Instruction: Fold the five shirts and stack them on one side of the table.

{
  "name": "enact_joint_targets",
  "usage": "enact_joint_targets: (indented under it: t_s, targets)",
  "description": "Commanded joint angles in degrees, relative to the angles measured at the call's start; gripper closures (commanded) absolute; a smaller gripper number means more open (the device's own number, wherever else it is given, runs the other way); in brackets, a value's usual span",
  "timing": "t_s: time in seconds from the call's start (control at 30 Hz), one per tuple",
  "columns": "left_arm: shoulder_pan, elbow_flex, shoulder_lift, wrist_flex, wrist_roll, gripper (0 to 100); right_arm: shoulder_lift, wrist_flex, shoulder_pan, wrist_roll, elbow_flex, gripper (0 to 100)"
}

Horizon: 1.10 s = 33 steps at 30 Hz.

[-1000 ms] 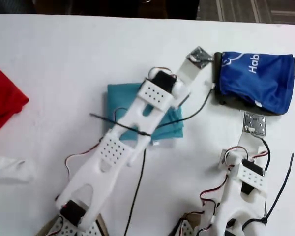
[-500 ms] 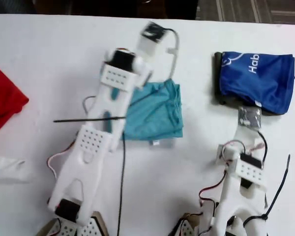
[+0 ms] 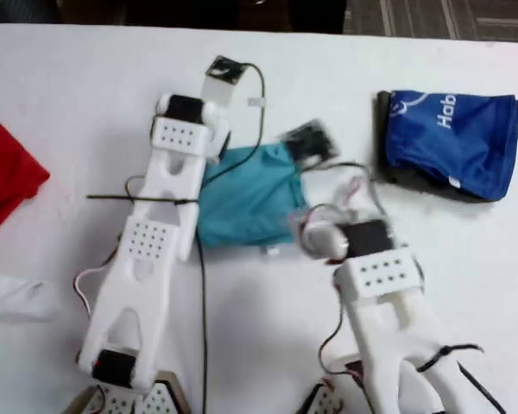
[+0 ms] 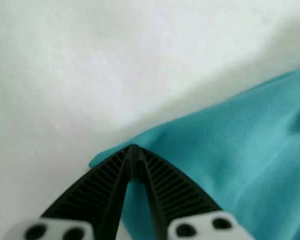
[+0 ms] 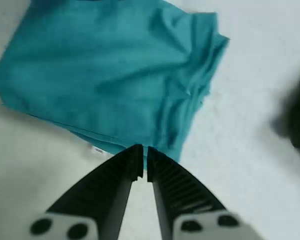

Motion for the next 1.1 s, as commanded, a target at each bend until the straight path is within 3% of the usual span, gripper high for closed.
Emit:
enact_joint_targets:
  t_s: [0.0,0.33,0.53,0.7,0.77,0.9,1.07]
  targets:
    - [-0.7,-0.7,-1.0,-0.9,0.0,97,6.5,-6.4,-2.1,-0.5,2.0,97.2]
    - [-2.0,-0.5,-0.9,-1.4,0.0,97,26.1,-3.6,11.3,0.0,-0.8,97.1]
    - [-2.8,-0.7,-1.5,-1.1,0.0,97,25.8,1.6,10.9,4.1,-1.5,97.4]
    - [-2.5,-2.2,-2.8,1.7,0.0,97,16.9,7.9,13.4,3.7,-8.1,97.4]
    - [-2.5,-2.9,-2.8,1.3,0.0,97,12.7,9.0,14.1,0.4,-12.0,97.3]
    - [-2.5,-2.6,-2.7,0.4,-0.1,97,10.4,8.8,9.8,-3.9,-17.2,97.1]
    - [-2.7,-2.6,-2.7,-1.1,0.1,97,18.4,4.2,1.5,-5.4,-17.7,97.4]
